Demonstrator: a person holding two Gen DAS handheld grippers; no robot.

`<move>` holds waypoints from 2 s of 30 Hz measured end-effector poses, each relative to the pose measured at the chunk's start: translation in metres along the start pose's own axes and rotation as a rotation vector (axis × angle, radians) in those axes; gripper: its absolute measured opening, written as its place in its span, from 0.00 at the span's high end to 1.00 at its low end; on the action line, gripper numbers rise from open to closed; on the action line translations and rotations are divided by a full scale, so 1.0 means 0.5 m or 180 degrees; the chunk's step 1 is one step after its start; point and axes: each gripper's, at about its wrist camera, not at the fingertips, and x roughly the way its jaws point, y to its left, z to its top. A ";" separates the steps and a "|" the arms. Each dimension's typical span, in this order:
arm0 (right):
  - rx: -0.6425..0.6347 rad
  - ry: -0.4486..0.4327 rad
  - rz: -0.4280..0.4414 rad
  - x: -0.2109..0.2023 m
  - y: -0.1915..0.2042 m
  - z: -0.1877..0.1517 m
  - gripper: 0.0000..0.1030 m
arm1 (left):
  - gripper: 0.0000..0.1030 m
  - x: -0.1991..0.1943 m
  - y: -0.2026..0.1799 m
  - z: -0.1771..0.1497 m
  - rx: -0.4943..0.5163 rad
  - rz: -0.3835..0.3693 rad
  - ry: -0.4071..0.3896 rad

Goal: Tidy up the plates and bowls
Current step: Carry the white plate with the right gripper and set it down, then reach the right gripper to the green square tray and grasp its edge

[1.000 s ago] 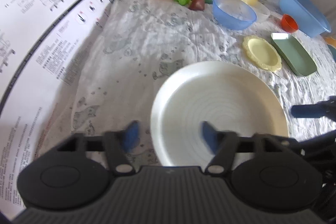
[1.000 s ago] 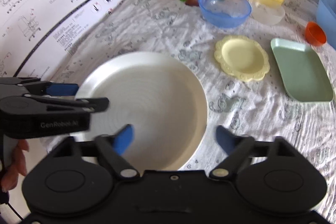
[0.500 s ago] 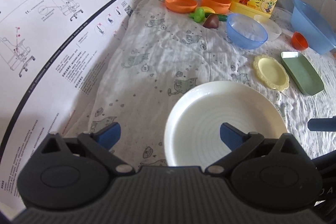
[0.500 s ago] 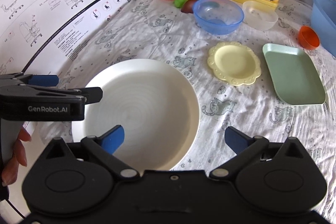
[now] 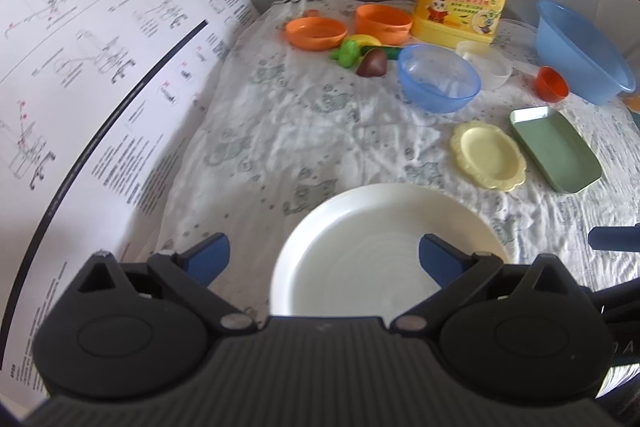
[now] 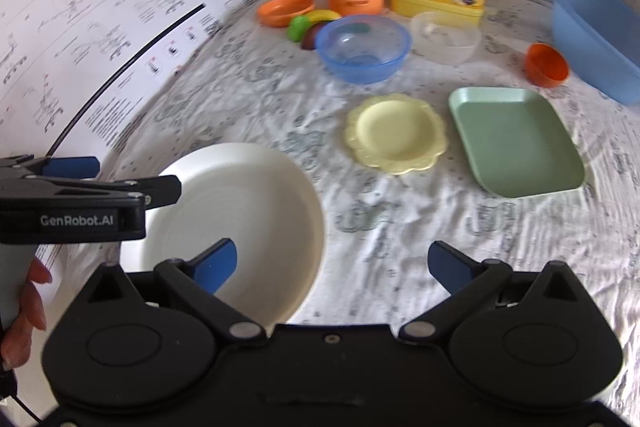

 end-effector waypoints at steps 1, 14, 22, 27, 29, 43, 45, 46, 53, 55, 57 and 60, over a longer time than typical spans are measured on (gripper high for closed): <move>0.0031 -0.0010 -0.0007 -0.002 -0.010 0.000 0.00 | 0.00 0.001 -0.007 0.003 0.0016 -0.0008 -0.0003; 0.0258 -0.0327 -0.0370 -0.024 -0.179 -0.015 0.00 | 0.00 0.026 -0.138 0.046 0.0289 -0.0221 -0.0043; 0.0439 -0.0400 -0.0736 -0.012 -0.306 0.010 0.00 | 0.00 0.061 -0.240 0.075 0.0491 -0.0391 -0.0043; 0.0526 -0.0375 -0.0828 0.010 -0.376 0.037 0.00 | 0.00 0.085 -0.296 0.091 0.0635 -0.0448 -0.0014; 0.0555 -0.0385 -0.0767 0.019 -0.395 0.047 0.00 | 0.00 0.096 -0.312 0.096 0.0662 -0.0473 0.0013; 0.0660 -0.0317 -0.0508 0.147 -0.470 0.114 0.70 | 0.00 0.167 -0.381 0.140 0.0731 -0.0563 0.0115; 0.0676 -0.0290 -0.0463 0.159 -0.479 0.110 0.80 | 0.02 0.175 -0.393 0.144 0.0753 -0.0587 0.0117; 0.0689 -0.0269 -0.0466 0.163 -0.484 0.105 0.83 | 0.03 0.179 -0.400 0.145 0.0770 -0.0606 0.0119; 0.0805 -0.0251 -0.0570 0.145 -0.526 0.072 0.86 | 0.21 0.209 -0.458 0.156 0.0924 -0.0756 0.0138; 0.0841 -0.0253 -0.0572 0.137 -0.541 0.060 0.86 | 0.24 0.220 -0.475 0.163 0.0946 -0.0807 0.0142; 0.0873 -0.0254 -0.0545 0.130 -0.551 0.053 0.86 | 0.31 0.235 -0.491 0.173 0.0945 -0.0863 0.0179; 0.0951 -0.0268 -0.0493 0.127 -0.561 0.050 0.86 | 0.38 0.260 -0.512 0.185 0.0951 -0.0926 0.0239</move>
